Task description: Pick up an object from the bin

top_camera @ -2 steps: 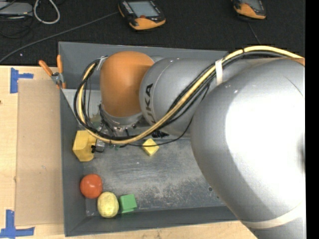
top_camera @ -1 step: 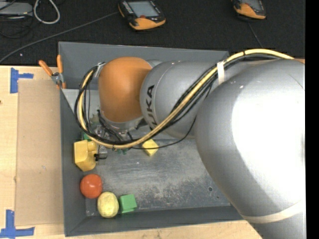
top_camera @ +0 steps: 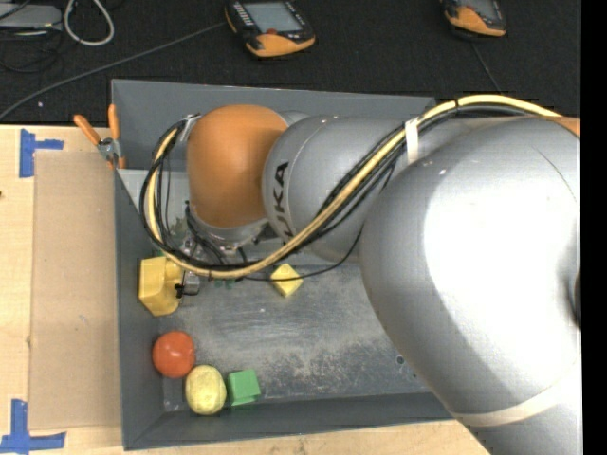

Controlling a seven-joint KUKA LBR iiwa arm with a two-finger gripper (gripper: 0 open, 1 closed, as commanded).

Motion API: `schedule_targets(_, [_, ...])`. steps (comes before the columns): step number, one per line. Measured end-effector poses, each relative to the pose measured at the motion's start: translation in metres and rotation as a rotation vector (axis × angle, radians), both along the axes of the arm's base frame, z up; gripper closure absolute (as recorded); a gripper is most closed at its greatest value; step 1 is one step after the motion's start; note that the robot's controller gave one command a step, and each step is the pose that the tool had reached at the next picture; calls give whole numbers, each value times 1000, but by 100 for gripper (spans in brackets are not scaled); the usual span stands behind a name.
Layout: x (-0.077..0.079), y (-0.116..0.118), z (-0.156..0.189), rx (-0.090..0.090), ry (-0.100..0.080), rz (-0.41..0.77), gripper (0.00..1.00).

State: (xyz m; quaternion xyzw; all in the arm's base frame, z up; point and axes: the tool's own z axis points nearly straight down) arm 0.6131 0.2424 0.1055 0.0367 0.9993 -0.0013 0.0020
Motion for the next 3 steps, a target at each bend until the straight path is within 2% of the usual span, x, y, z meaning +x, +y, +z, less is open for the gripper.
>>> schedule_targets(1, [3,-6,-29,-6,18,71,100])
schedule_targets(2, [-7,-3,-34,-13,2,162,100])
schedule_targets(3, [9,3,23,-7,9,87,100])
